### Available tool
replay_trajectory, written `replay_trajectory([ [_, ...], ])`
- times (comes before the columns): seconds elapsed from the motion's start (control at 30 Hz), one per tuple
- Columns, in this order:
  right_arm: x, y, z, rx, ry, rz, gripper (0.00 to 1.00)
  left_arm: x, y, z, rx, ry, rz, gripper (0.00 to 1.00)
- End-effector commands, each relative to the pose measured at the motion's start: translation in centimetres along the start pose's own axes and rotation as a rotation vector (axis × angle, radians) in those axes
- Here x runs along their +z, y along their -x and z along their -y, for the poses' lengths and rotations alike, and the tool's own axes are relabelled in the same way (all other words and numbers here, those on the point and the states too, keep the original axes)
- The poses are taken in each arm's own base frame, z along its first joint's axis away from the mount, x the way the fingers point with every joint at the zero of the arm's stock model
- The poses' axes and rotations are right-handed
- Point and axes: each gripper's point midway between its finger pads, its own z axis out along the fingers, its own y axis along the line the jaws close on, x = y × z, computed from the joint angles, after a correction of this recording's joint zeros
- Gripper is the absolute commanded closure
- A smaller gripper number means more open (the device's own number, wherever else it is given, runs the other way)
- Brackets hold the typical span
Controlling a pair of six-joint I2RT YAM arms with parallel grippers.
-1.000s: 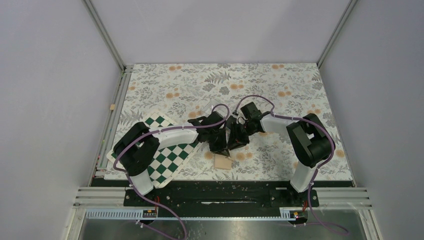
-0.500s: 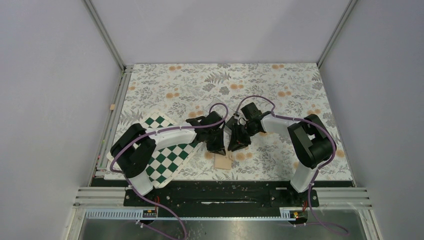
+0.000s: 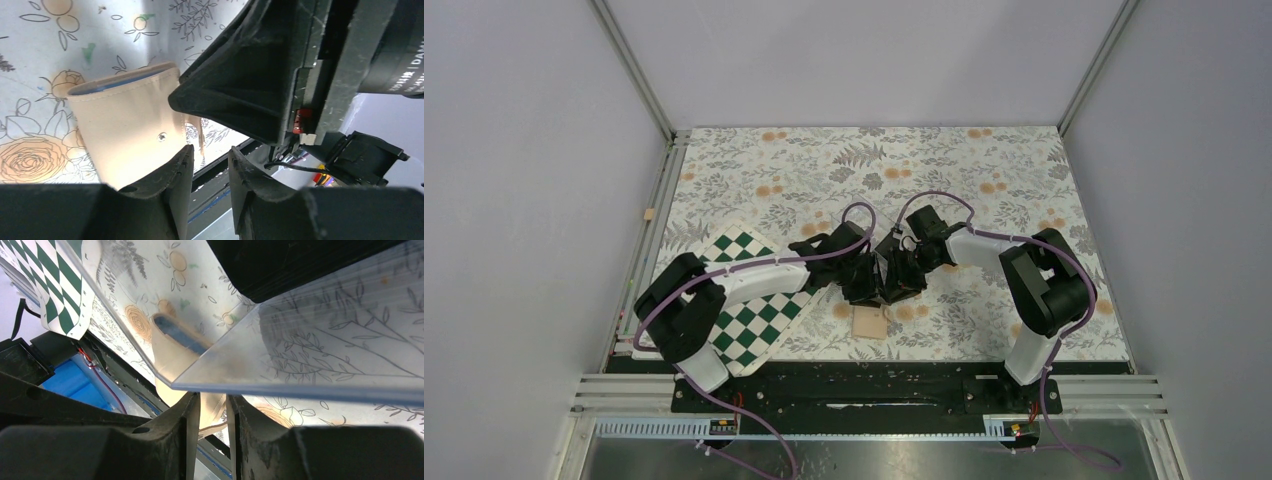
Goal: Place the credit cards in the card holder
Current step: Close the card holder at the center of the board.
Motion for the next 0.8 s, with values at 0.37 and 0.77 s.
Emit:
replay_trajectory([
  [0.37, -0.3, -2.0, 0.9, 0.056, -0.054, -0.062, 0.67, 0.9, -0.5, 1.4, 0.043, 0.009, -0.066, 0.76],
  [0.77, -0.2, -2.1, 1.0, 0.058, -0.054, -0.067, 0.67, 1.0, -0.7, 0.7, 0.05, 0.041, -0.06, 1.0],
])
